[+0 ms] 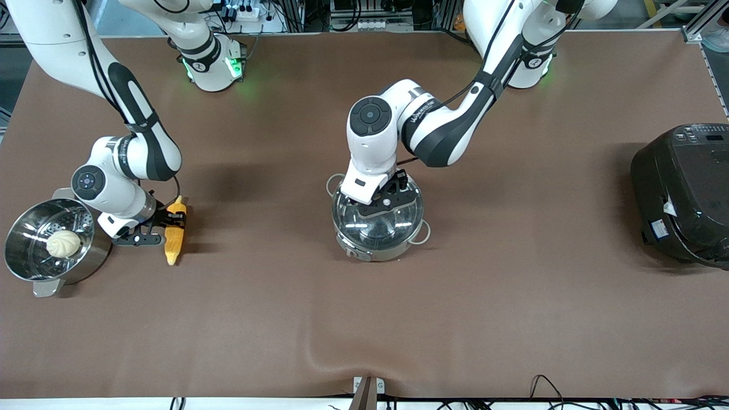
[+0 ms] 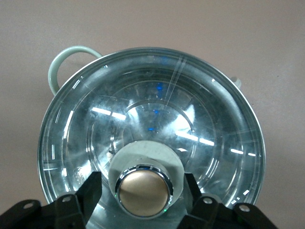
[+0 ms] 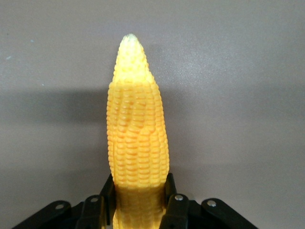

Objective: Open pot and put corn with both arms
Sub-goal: 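Grasp the lid knob with the left gripper while the right gripper grasps the corn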

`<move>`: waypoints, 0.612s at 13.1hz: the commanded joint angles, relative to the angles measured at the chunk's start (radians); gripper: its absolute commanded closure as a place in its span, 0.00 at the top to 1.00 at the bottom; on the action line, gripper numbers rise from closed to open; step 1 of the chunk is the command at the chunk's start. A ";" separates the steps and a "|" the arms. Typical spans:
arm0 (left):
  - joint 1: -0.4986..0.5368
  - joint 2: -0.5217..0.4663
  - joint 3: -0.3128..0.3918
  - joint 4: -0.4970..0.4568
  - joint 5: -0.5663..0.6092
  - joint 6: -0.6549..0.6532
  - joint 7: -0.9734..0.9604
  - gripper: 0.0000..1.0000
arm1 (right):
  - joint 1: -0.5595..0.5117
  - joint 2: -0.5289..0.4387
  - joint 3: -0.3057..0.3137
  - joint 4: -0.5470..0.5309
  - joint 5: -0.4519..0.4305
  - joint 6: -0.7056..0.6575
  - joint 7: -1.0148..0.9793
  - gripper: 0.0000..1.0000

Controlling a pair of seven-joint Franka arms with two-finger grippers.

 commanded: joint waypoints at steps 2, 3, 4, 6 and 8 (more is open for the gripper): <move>-0.005 0.015 0.000 0.020 0.018 -0.012 -0.023 0.67 | -0.003 -0.061 0.034 0.001 0.022 -0.048 -0.001 0.09; -0.005 0.015 0.000 0.020 0.016 -0.012 -0.022 0.63 | -0.003 -0.099 0.081 0.033 0.078 -0.146 0.005 0.09; -0.005 0.017 0.000 0.020 0.016 -0.012 -0.020 0.56 | -0.001 -0.122 0.103 0.103 0.145 -0.271 0.010 0.09; -0.004 0.017 0.000 0.020 0.015 -0.012 -0.019 0.25 | 0.008 -0.136 0.108 0.255 0.164 -0.483 0.031 0.09; -0.004 0.017 0.000 0.020 0.018 -0.014 -0.017 0.00 | 0.009 -0.138 0.108 0.366 0.164 -0.606 0.036 0.09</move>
